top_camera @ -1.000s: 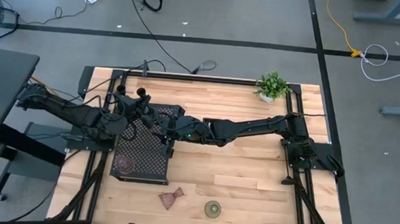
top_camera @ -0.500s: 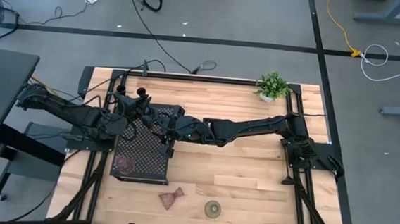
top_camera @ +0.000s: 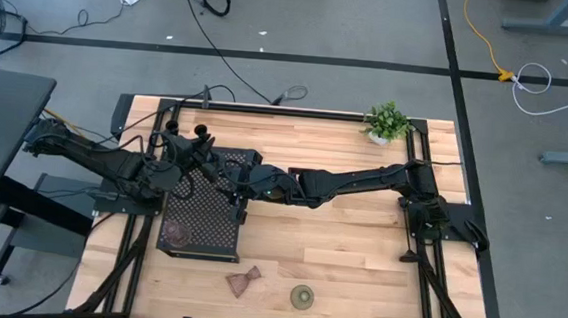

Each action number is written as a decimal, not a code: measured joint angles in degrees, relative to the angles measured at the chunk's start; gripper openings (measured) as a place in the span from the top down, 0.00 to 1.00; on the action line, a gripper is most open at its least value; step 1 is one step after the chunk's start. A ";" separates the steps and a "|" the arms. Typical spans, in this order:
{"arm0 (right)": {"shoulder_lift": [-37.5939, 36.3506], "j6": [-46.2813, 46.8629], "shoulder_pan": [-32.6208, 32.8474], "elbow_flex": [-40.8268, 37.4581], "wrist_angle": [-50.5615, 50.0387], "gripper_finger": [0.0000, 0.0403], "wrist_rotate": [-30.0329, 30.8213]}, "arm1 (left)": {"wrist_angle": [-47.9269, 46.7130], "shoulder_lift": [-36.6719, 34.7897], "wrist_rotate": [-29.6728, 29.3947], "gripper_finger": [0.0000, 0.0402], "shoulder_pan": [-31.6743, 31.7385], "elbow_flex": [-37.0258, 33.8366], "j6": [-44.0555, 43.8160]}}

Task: Pick & Place candle stick holders
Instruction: Put the left black candle holder on the shelf aligned with the other black candle holder

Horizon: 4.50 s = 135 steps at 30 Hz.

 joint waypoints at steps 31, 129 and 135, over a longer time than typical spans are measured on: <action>0.00 0.00 0.00 0.00 -0.04 0.58 0.00 | 1.14 -0.02 1.32 0.66 -0.09 0.00 4.42; 0.00 0.57 0.35 0.00 -0.37 0.58 -0.24 | 5.27 -3.02 1.23 0.57 -2.84 0.00 9.33; 0.00 0.68 0.35 0.00 -0.37 0.58 -0.24 | 8.10 -3.02 1.26 0.57 -2.84 0.00 11.09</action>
